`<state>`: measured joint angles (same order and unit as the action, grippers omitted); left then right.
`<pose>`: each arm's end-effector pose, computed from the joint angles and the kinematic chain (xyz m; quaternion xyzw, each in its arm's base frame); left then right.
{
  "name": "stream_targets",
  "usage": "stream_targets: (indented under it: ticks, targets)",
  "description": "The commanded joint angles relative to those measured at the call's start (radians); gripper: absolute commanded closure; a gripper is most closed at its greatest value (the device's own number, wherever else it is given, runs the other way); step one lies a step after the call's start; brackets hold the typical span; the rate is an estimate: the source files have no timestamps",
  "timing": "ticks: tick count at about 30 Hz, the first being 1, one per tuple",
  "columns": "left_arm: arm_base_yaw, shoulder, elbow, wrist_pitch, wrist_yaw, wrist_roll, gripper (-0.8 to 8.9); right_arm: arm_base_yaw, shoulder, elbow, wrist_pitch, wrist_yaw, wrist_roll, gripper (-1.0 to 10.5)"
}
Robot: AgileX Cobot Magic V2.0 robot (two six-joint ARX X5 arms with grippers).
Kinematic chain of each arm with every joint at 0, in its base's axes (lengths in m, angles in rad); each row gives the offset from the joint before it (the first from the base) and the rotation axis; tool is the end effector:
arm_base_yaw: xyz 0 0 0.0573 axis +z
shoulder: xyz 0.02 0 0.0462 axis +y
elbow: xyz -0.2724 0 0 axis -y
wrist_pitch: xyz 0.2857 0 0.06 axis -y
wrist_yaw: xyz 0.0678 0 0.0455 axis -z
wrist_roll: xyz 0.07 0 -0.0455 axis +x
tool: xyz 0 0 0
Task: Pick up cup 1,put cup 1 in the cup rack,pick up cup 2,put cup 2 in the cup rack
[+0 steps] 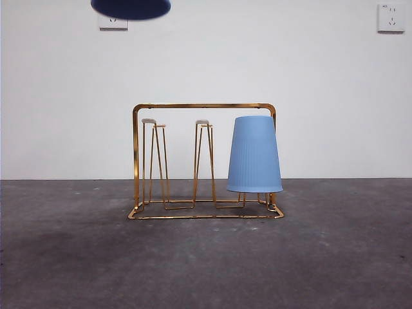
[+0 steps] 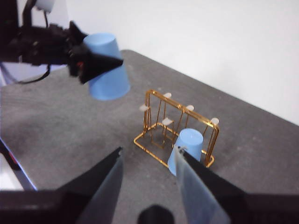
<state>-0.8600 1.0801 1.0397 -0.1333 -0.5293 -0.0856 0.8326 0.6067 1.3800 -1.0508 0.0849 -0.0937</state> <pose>0.2263 -0.2087 0.3700 0.0134 0.0736 -0.1610 0.9841 0.0657 0.0633 0.4636 -0.1044 0.1069 0.3671 0.9181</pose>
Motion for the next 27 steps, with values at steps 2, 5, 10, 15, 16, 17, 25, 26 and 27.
stream_targets:
  ticks: [2,5,10,15,16,17,25,26,27]
  targets:
    - [0.109,0.051,-0.003,0.056,0.131,0.012,8.21,-0.001,-0.003,-0.001,0.003,0.006,0.016,7.6]
    - [0.164,0.097,-0.003,0.082,0.192,0.012,8.21,-0.001,-0.003,-0.001,0.002,0.01,0.023,7.6]
    - [0.22,0.169,-0.003,0.129,0.25,0.012,8.21,-0.001,-0.003,-0.001,0.002,0.017,0.038,7.6]
    - [0.253,0.23,-0.003,0.183,0.297,0.012,8.21,-0.001,-0.003,-0.001,-0.005,0.04,0.042,7.6]
    - [0.26,0.241,-0.003,0.187,0.298,0.012,8.21,-0.001,-0.003,-0.001,-0.008,0.04,0.043,7.6]
    - [0.269,0.254,-0.003,0.188,0.298,0.012,8.21,-0.001,-0.003,-0.001,-0.013,0.046,0.05,7.6]
    - [0.305,0.352,-0.003,0.24,0.327,0.011,8.21,-0.001,-0.003,-0.001,-0.03,0.081,0.061,7.6]
    - [0.306,0.362,-0.003,0.249,0.329,0.011,8.21,-0.001,-0.003,-0.001,-0.033,0.081,0.063,7.6]
    - [0.306,0.373,-0.003,0.256,0.329,0.011,8.21,-0.001,-0.003,-0.001,-0.037,0.08,0.064,7.6]
